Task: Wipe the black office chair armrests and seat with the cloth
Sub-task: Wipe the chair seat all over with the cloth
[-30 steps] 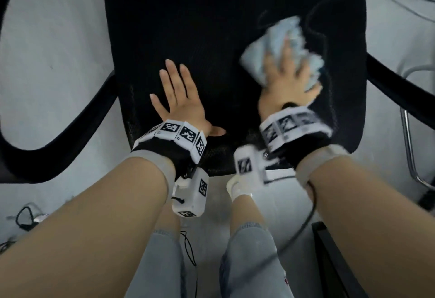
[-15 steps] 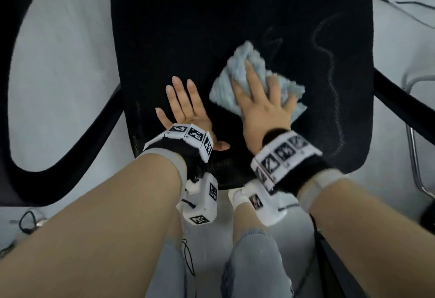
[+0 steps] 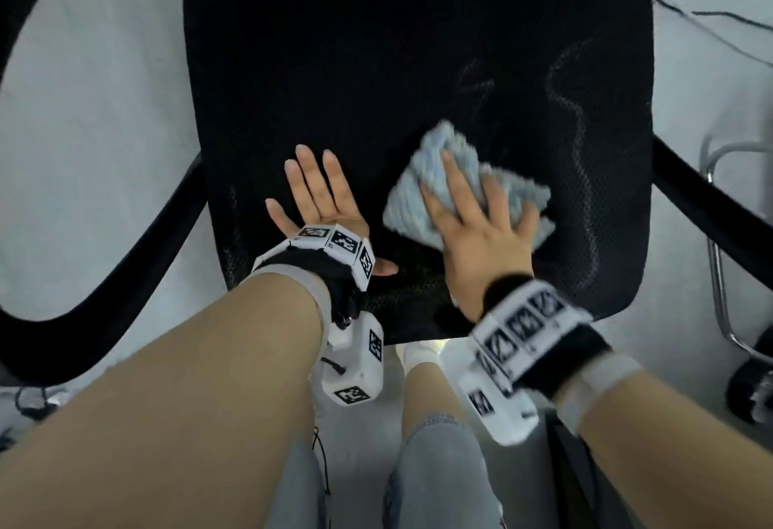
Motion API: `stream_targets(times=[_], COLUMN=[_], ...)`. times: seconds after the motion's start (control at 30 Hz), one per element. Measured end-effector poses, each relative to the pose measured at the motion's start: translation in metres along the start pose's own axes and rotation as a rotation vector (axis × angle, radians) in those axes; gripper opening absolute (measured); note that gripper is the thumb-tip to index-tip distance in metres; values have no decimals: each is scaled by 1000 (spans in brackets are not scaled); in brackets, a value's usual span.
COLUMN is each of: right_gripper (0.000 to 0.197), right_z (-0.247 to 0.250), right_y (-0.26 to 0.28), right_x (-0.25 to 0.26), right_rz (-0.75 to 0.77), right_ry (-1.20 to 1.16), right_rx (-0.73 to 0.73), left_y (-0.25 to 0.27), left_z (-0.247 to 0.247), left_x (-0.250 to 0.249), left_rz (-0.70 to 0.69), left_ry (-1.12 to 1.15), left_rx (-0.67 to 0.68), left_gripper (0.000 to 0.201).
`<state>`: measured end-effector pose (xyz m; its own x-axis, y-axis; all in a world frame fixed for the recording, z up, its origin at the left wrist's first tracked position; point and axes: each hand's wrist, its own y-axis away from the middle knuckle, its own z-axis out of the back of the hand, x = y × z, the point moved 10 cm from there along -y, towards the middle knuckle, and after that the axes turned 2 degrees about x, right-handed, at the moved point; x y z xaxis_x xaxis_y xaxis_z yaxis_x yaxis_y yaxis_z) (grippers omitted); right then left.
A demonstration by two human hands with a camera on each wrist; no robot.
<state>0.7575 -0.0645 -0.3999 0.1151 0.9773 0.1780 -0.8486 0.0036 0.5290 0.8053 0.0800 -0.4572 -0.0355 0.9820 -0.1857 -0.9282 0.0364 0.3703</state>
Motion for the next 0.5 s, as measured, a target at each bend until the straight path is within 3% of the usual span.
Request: stream_targets(times=[0.07, 0.23, 0.3, 0.37, 0.5], right_gripper=[79, 77, 78, 76, 77], right_z=[-3, 44, 51, 42, -10], right_y=[7, -76, -85, -62, 6], right_x=[-5, -1, 1, 1, 4], right_rz=[0, -130, -142, -124, -59], right_ry=[38, -49, -54, -14, 0], right_rx=[-28, -84, -88, -60, 174], left_y=[3, 0, -1, -1, 9], left_z=[3, 0, -3, -4, 6], left_x=[-1, -2, -1, -2, -4], left_rz=[-5, -5, -15, -2, 25], left_ry=[8, 14, -14, -20, -30], left_rx=[-28, 19, 26, 28, 7], left_gripper=[132, 129, 131, 137, 134])
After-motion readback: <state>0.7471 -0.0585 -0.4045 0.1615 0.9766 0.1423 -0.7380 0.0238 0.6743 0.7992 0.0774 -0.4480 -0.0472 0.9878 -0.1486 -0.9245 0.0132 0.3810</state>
